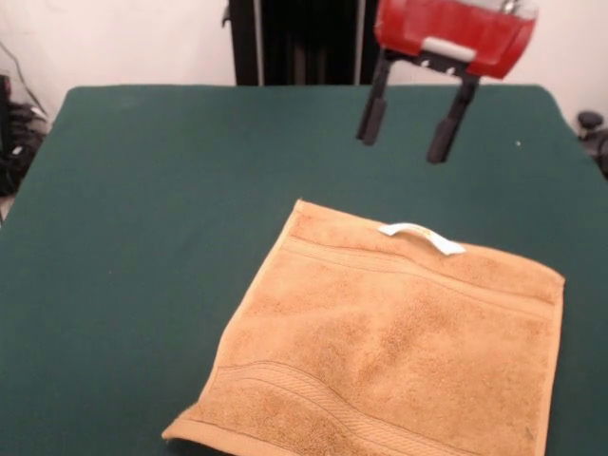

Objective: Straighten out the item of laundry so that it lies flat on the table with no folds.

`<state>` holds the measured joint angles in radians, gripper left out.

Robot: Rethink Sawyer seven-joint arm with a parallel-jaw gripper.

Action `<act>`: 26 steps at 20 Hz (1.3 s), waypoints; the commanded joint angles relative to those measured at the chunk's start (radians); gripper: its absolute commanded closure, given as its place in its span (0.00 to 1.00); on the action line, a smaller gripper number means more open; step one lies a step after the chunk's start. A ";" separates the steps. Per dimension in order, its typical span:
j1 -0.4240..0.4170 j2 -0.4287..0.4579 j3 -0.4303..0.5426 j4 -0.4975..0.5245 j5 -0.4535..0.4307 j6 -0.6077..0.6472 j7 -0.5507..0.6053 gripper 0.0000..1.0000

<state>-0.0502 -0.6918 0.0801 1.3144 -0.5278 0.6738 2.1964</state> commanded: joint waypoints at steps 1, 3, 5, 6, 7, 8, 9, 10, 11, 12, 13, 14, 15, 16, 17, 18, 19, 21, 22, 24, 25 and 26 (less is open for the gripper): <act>-0.052 0.043 0.179 0.218 -0.095 -0.074 -0.370 0.00; -0.063 0.049 0.191 0.223 -0.119 -0.090 -0.359 0.00; -0.069 0.054 0.198 0.222 -0.153 -0.110 -0.347 0.00; -0.064 0.058 0.194 0.218 -0.180 -0.127 -0.333 0.00; -0.060 0.061 0.189 0.213 -0.206 -0.144 -0.319 0.00; -0.060 0.066 0.188 0.213 -0.224 -0.158 -0.309 0.00; -0.066 0.069 0.192 0.214 -0.239 -0.170 -0.301 0.00; -0.071 0.073 0.196 0.216 -0.248 -0.179 -0.294 0.00; -0.076 0.078 0.201 0.215 -0.253 -0.184 -0.288 0.00; -0.077 0.082 0.204 0.213 -0.263 -0.183 -0.281 0.00; -0.082 0.086 0.211 0.209 -0.265 -0.178 -0.283 0.00; -0.085 0.086 0.216 0.210 -0.271 -0.175 -0.285 0.00; -0.088 0.087 0.224 0.206 -0.273 -0.170 -0.287 0.00; -0.090 0.088 0.228 0.205 -0.275 -0.161 -0.293 0.00; -0.092 0.088 0.231 0.204 -0.279 -0.160 -0.292 0.00; -0.093 0.088 0.233 0.205 -0.284 -0.158 -0.293 0.00; -0.098 0.087 0.245 0.203 -0.295 -0.149 -0.288 1.00; -0.101 0.088 0.250 0.203 -0.299 -0.148 -0.293 1.00; -0.103 0.089 0.253 0.202 -0.301 -0.147 -0.296 1.00; -0.106 0.091 0.260 0.200 -0.309 -0.136 -0.305 1.00; -0.104 0.095 0.261 0.192 -0.310 -0.110 -0.321 1.00; -0.104 0.097 0.261 0.187 -0.310 -0.094 -0.327 1.00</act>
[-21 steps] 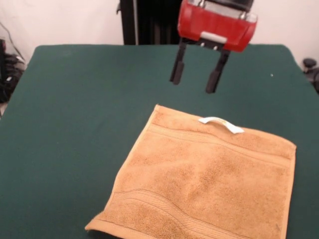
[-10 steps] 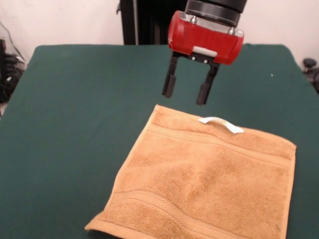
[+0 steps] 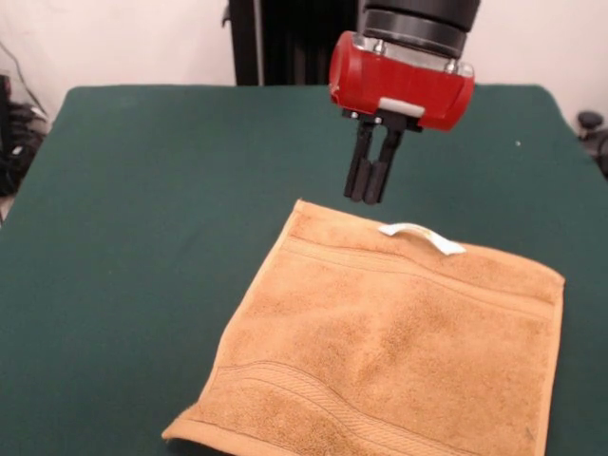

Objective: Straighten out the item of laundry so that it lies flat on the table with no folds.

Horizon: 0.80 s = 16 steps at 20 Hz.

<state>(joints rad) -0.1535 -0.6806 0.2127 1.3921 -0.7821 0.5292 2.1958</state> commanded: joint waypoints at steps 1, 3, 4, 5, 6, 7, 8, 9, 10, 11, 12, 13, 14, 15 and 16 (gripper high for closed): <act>0.001 0.089 0.128 0.105 -0.057 0.058 -0.327 1.00; -0.002 0.099 0.129 0.103 -0.066 0.048 -0.326 1.00; -0.002 0.105 0.128 0.100 -0.073 0.039 -0.322 1.00; -0.002 0.111 0.126 0.097 -0.080 0.031 -0.319 1.00; 0.001 0.117 0.123 0.095 -0.090 0.021 -0.313 1.00; 0.001 0.123 0.123 0.091 -0.097 0.016 -0.310 1.00; -0.001 0.129 0.126 0.087 -0.101 0.016 -0.313 1.00; -0.004 0.135 0.129 0.084 -0.105 0.017 -0.316 1.00; -0.008 0.140 0.134 0.083 -0.107 0.018 -0.319 1.00; -0.013 0.145 0.139 0.081 -0.108 0.021 -0.324 1.00; -0.021 0.152 0.150 0.078 -0.108 0.025 -0.335 1.00; -0.030 0.158 0.163 0.072 -0.107 0.030 -0.346 1.00; -0.034 0.163 0.170 0.069 -0.108 0.038 -0.353 1.00; -0.039 0.172 0.178 0.062 -0.109 0.046 -0.363 1.00; -0.043 0.177 0.185 0.060 -0.110 0.049 -0.367 1.00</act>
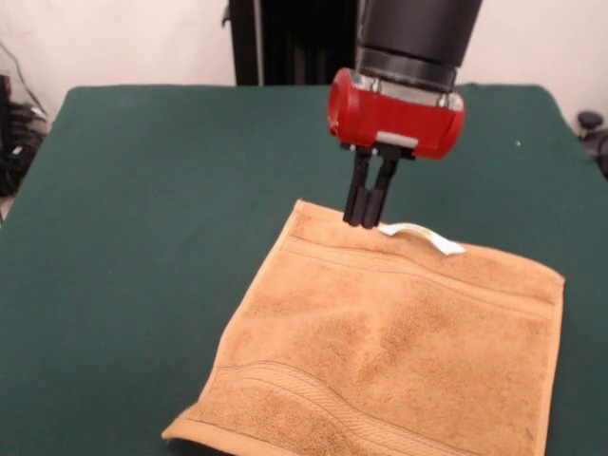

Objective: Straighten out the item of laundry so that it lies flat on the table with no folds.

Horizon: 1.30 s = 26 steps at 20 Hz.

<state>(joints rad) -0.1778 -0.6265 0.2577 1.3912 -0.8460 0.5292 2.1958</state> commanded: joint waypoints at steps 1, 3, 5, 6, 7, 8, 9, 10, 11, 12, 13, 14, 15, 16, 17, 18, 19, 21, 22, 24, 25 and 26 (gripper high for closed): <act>-0.024 0.129 0.149 0.056 -0.046 0.055 -0.377 1.00; -0.035 0.144 0.166 0.050 -0.045 0.070 -0.399 1.00; -0.034 0.153 0.170 0.042 -0.047 0.103 -0.421 1.00; -0.030 0.158 0.168 0.035 -0.046 0.133 -0.437 1.00; -0.028 0.161 0.167 0.029 -0.045 0.156 -0.447 1.00; -0.030 0.158 0.168 0.029 -0.041 0.183 -0.465 1.00; -0.033 0.159 0.169 0.028 -0.037 0.202 -0.478 1.00; -0.033 0.166 0.168 0.022 -0.035 0.223 -0.494 1.00; -0.032 0.173 0.166 0.015 -0.035 0.238 -0.506 1.00; -0.029 0.182 0.162 0.006 -0.035 0.259 -0.522 1.00; -0.024 0.191 0.155 -0.006 -0.036 0.277 -0.532 1.00; -0.020 0.199 0.151 -0.016 -0.037 0.289 -0.539 1.00; -0.016 0.206 0.147 -0.026 -0.037 0.302 -0.545 1.00; -0.014 0.213 0.146 -0.033 -0.037 0.309 -0.551 1.00; -0.011 0.226 0.143 -0.049 -0.038 0.322 -0.560 1.00; -0.008 0.236 0.141 -0.060 -0.038 0.339 -0.572 1.00; -0.005 0.246 0.141 -0.075 -0.036 0.359 -0.586 1.00; 0.000 0.265 0.142 -0.098 -0.033 0.388 -0.608 1.00; 0.001 0.276 0.145 -0.107 -0.031 0.394 -0.616 1.00; -0.005 0.305 0.156 -0.125 -0.028 0.399 -0.645 1.00; -0.013 0.331 0.164 -0.140 -0.032 0.385 -0.659 1.00; -0.015 0.347 0.171 -0.152 -0.033 0.379 -0.673 1.00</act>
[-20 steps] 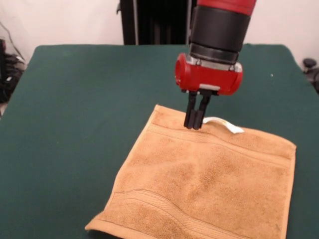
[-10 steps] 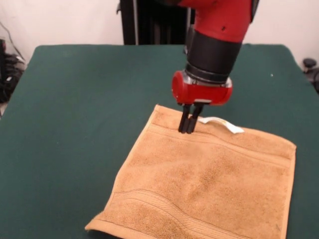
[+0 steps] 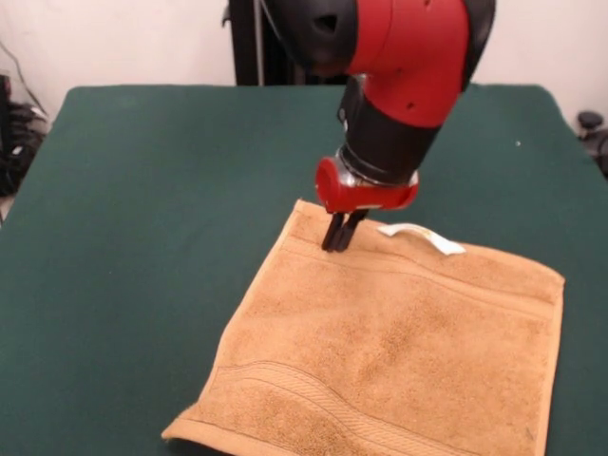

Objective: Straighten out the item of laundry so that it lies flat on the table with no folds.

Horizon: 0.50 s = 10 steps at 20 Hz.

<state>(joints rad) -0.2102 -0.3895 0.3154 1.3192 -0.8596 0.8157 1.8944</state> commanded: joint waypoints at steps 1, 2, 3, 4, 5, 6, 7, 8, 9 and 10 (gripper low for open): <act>0.011 0.129 0.120 -0.093 -0.022 0.080 -0.385 1.00; 0.008 0.142 0.126 -0.102 -0.022 0.072 -0.398 1.00; 0.007 0.158 0.125 -0.115 -0.026 0.075 -0.411 1.00; 0.005 0.170 0.129 -0.124 -0.028 0.072 -0.422 1.00; 0.002 0.183 0.127 -0.132 -0.032 0.081 -0.437 1.00; 0.004 0.198 0.126 -0.147 -0.036 0.096 -0.456 1.00; 0.000 0.202 0.126 -0.147 -0.035 0.109 -0.476 1.00; 0.000 0.218 0.126 -0.164 -0.031 0.144 -0.507 1.00; -0.003 0.217 0.123 -0.161 -0.028 0.159 -0.515 1.00; 0.001 0.221 0.117 -0.170 -0.023 0.199 -0.530 1.00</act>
<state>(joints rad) -0.2096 -0.3382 0.3446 1.2156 -0.8462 0.9519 1.7608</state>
